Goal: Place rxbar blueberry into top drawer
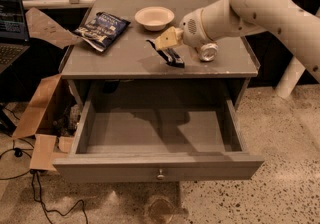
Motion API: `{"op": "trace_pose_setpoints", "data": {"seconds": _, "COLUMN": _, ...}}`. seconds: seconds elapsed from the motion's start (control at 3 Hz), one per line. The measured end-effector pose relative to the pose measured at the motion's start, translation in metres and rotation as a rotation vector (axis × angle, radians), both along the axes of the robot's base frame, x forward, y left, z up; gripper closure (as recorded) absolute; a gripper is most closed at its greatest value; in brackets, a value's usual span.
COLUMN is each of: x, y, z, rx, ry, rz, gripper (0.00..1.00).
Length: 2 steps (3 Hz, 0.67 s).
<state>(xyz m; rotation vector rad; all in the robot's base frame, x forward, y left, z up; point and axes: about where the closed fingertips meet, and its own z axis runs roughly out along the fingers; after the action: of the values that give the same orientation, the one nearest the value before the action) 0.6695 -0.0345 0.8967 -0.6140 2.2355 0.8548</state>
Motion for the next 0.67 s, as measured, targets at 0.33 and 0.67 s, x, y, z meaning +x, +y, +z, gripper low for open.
{"op": "trace_pose_setpoints", "data": {"seconds": 0.33, "x": -0.025, "y": -0.014, "z": 0.001, "rx": 0.050, "ry": -0.029, "rz": 0.032, "gripper": 1.00}}
{"op": "trace_pose_setpoints", "data": {"seconds": 0.67, "x": -0.043, "y": -0.027, "z": -0.002, "rx": 0.087, "ry": -0.037, "rz": 0.025, "gripper": 1.00}}
